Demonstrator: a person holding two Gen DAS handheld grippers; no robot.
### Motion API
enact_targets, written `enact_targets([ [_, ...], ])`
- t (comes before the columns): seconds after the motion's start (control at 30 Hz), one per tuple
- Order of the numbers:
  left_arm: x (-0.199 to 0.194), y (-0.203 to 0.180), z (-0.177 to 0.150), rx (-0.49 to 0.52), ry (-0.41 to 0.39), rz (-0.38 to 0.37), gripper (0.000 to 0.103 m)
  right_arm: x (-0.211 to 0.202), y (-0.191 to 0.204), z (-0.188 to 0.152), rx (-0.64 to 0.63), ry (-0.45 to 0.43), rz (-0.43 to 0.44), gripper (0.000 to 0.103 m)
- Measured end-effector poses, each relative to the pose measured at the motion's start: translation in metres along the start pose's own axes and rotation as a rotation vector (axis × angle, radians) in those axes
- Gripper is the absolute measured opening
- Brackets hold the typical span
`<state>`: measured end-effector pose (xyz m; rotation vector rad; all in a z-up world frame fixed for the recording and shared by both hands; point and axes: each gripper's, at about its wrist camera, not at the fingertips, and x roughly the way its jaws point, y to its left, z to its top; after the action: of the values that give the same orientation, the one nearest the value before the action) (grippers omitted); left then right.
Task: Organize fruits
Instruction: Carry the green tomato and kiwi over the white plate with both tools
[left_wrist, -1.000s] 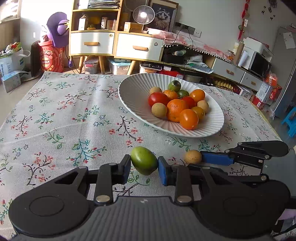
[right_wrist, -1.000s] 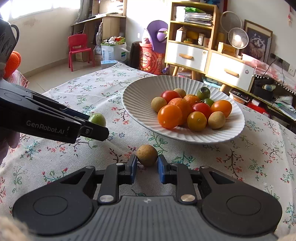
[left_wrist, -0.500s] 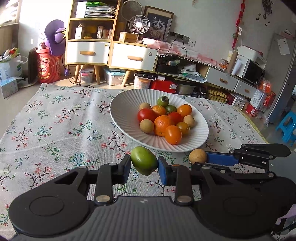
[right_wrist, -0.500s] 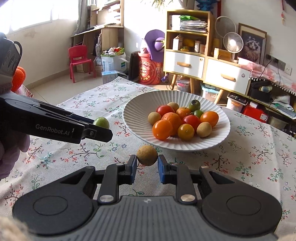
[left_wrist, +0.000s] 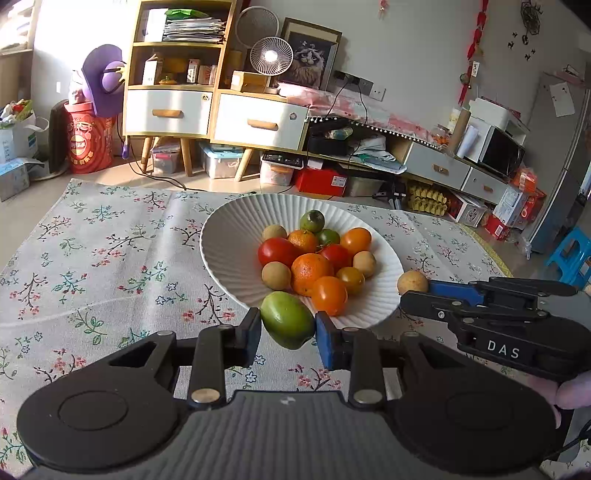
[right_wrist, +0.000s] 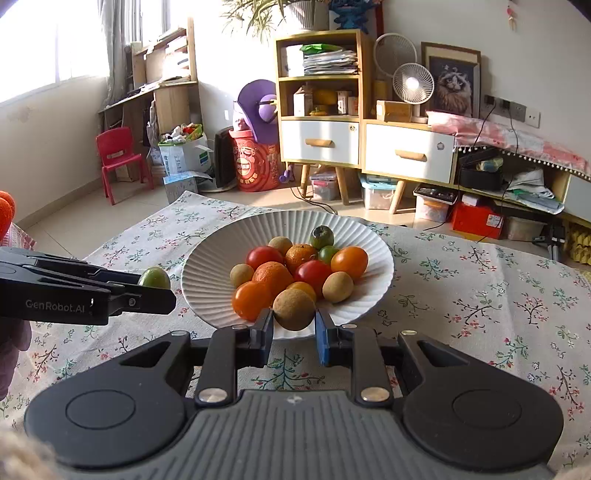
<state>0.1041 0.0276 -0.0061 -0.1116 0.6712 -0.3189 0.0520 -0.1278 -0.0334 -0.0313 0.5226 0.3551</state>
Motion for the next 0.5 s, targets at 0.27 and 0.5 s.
enact_targets([
  [0.27,0.015,-0.008,0.004,0.027,-0.003,-0.003,0.034,0.002,-0.010,0.000,0.023,-0.008,-0.018,0.022],
  [0.5,0.023,-0.009,0.007,0.047,-0.003,0.008,0.034,0.002,-0.014,-0.001,0.035,-0.003,-0.015,0.022],
])
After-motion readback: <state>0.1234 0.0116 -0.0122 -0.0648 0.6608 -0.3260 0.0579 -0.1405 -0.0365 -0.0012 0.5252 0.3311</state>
